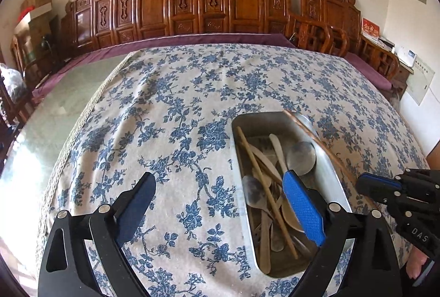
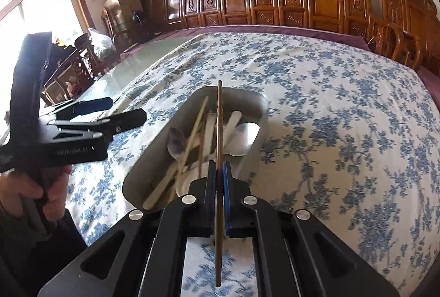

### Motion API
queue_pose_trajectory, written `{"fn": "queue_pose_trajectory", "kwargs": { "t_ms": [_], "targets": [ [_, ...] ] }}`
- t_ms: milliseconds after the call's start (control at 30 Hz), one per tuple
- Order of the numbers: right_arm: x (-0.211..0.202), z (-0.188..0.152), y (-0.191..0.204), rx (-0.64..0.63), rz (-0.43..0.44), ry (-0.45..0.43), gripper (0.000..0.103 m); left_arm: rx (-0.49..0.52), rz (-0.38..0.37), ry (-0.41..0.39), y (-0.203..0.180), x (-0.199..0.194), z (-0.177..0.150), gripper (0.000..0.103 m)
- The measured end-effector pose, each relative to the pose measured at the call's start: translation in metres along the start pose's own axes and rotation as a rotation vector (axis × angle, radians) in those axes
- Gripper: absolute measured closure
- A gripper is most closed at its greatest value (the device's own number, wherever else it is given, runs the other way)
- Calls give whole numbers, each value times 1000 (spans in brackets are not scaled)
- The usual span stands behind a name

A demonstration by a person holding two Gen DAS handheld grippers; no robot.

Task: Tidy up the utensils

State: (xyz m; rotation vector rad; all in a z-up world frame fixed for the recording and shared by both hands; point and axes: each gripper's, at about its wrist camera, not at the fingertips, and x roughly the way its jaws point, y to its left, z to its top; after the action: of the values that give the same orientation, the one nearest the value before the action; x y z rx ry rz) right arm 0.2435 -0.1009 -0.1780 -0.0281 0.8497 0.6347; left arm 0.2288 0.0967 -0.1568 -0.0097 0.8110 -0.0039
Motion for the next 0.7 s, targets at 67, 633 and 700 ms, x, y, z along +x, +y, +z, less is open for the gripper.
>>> {"fn": "queue_pose_trajectory", "kwargs": {
  "t_ms": [67, 633, 700],
  "targets": [
    [9, 3, 5, 8, 1, 14, 97, -5, 2, 4, 3, 1, -1, 13],
    [63, 11, 19, 33, -75, 102, 97, -45, 28, 12, 19, 4, 0, 13],
    [66, 10, 20, 33, -71, 106, 97, -45, 30, 12, 20, 4, 0, 13]
  ]
}}
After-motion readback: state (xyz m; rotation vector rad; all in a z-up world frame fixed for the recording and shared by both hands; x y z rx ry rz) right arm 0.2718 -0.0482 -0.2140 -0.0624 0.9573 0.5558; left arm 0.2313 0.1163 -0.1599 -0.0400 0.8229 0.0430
